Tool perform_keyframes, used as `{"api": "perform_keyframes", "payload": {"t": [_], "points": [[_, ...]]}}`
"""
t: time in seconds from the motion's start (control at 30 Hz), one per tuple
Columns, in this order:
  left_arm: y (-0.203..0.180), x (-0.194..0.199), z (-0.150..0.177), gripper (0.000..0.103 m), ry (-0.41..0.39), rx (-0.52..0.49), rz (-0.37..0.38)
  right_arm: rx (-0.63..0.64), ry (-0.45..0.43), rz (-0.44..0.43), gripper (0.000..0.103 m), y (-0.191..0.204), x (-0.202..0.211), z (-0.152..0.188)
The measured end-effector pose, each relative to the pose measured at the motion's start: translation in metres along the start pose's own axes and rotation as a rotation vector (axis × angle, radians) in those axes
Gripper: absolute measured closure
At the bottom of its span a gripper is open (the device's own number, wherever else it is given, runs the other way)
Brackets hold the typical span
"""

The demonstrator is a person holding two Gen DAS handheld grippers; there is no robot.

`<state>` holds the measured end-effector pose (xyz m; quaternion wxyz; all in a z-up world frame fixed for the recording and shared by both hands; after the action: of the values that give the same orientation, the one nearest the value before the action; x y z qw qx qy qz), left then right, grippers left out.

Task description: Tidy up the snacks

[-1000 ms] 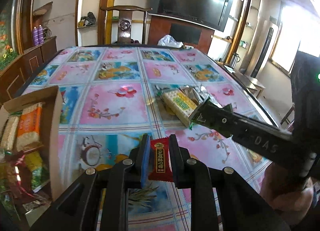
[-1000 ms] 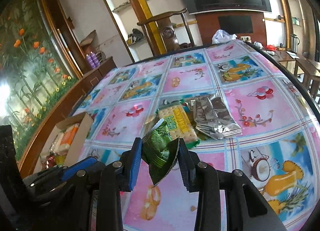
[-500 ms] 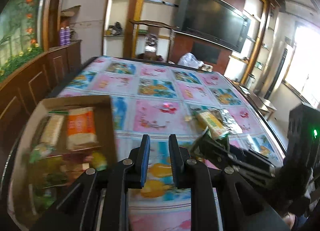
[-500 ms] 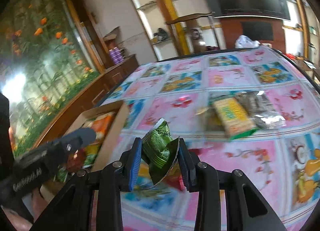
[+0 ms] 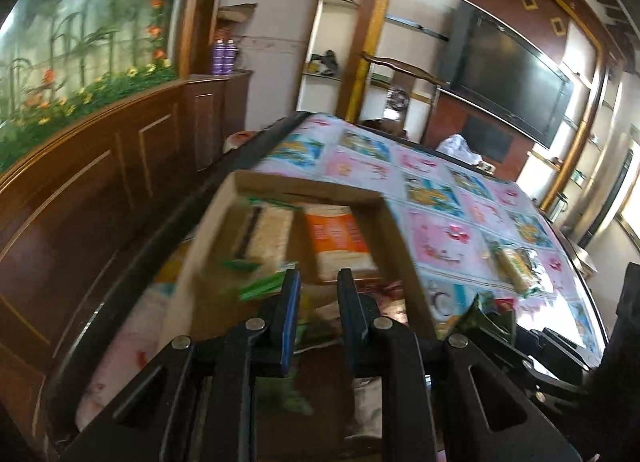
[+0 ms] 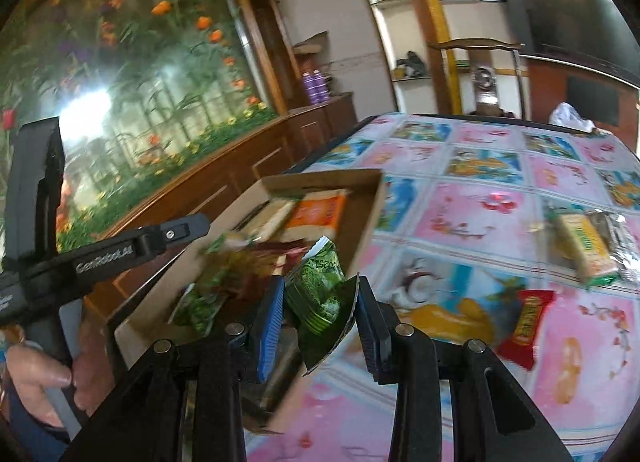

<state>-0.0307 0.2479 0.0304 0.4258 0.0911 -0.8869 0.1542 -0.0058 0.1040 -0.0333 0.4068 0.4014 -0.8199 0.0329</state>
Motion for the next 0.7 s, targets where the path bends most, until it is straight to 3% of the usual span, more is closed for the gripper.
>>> {"api": "perform_keyframes", "payload": {"t": [0.7], "points": [[0.025,-0.021,0.024,0.084,0.055,0.009,0.011,0.078,0.090,-0.060,0.064,0.039,-0.036,0.008]]}}
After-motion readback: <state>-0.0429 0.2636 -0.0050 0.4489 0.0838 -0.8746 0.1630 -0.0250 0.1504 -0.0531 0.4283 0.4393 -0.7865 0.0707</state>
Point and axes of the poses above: each gripper's, at about its wrist camera, not at the fingertips, and x roughly against the way its jaws point, y to its left, z to its underside, the point moved 9 cm from there along -x, roughly the way its jaws point, and after that the axes turned 15 degrees about y, right-handed, at the moved point
